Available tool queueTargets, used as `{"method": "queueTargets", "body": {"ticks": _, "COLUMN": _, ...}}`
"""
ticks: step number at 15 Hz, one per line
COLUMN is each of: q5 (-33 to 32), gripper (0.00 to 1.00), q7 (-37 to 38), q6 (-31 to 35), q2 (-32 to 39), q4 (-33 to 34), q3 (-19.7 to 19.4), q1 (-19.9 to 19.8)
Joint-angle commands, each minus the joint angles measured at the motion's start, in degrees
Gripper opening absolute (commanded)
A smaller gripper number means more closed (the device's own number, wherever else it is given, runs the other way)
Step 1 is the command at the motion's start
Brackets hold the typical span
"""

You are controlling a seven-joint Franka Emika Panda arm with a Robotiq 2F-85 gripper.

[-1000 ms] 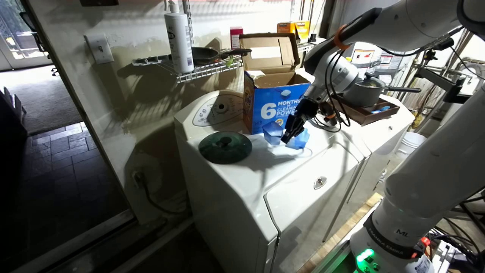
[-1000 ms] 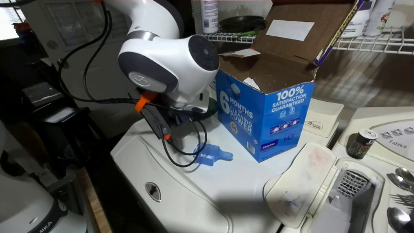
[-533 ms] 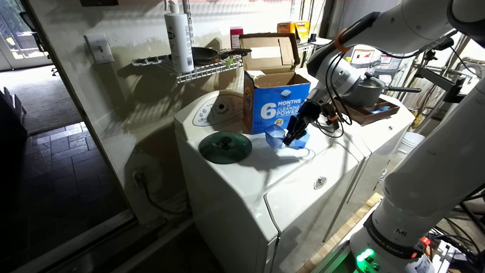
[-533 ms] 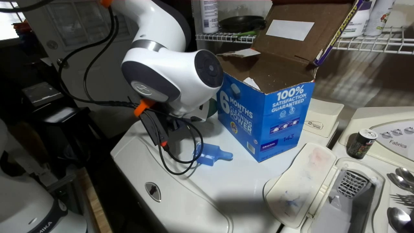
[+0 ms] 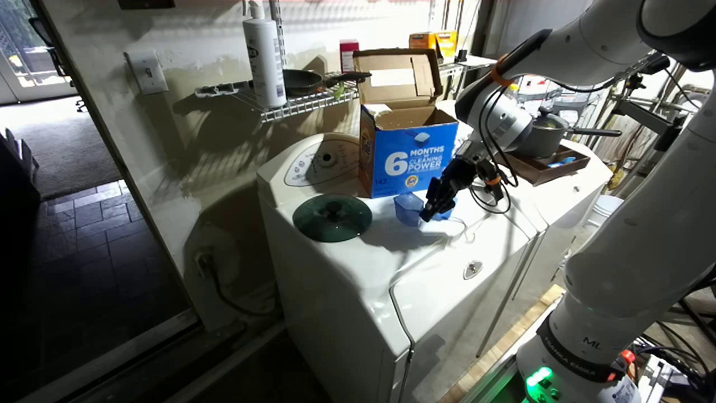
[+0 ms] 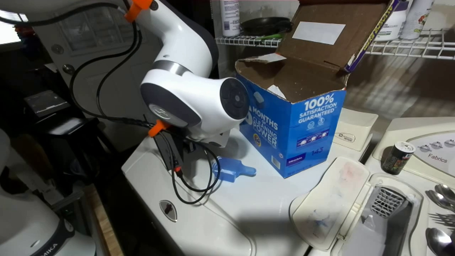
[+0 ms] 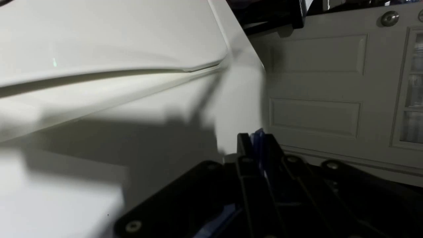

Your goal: Pour the washing powder from the purple scoop into the blue scoop

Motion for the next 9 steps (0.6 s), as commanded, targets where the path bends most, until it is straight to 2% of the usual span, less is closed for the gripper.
{"method": "queueTargets", "body": {"ticks": 1, "q5": 1.84, "gripper": 0.03, "q7": -0.63, "q6": -1.35, "q2": 2.03, "q4": 0.49, "q3": 0.24, "q1": -0.84}}
{"method": "queueTargets", "body": {"ticks": 9, "q5": 1.41, "gripper": 0.03, "q7": -0.43, "q6": -0.75, "q2": 3.93, "q4": 0.96, "q3": 0.52, "q1": -1.06}}
